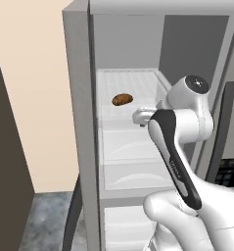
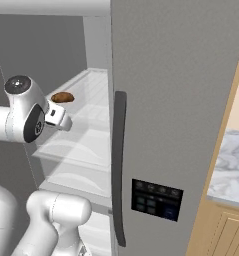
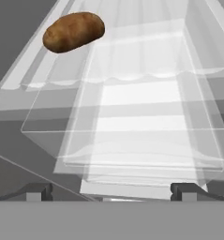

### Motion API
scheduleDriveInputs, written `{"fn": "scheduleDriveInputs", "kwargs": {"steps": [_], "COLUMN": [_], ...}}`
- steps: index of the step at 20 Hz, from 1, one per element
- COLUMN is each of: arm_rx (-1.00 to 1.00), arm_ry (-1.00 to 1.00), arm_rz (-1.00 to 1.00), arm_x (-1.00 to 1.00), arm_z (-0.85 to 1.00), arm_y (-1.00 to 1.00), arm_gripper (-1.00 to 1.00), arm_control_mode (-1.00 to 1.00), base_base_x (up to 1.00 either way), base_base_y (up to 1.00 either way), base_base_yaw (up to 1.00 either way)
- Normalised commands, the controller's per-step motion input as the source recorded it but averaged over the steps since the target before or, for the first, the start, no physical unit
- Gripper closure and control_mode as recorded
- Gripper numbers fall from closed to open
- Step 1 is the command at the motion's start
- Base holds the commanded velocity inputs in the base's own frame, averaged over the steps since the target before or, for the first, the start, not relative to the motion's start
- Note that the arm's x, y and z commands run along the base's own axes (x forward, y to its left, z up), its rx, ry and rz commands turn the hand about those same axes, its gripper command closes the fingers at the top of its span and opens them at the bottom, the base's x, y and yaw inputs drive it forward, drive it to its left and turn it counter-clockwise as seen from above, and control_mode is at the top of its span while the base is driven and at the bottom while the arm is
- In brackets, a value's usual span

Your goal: Take the cheese, chicken drumstick, and potato from the fridge and place them on the plate on the dining counter to create an appetizer plate.

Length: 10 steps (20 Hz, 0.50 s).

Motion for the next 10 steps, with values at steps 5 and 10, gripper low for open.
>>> {"fn": "scheduleDriveInputs", "kwargs": {"steps": [5, 10], "arm_rx": [-0.06, -0.05], "arm_ry": [-0.02, 0.0], "arm_rz": [0.0, 0.0], "arm_x": [0.0, 0.0], "arm_z": [0.25, 0.32], "arm_y": [0.0, 0.0], "arm_gripper": [-1.0, -1.0], "arm_control_mode": [-1.0, -1.0], "base_base_x": [0.0, 0.0], "base_base_y": [0.0, 0.0], "base_base_yaw": [0.0, 0.0]}}
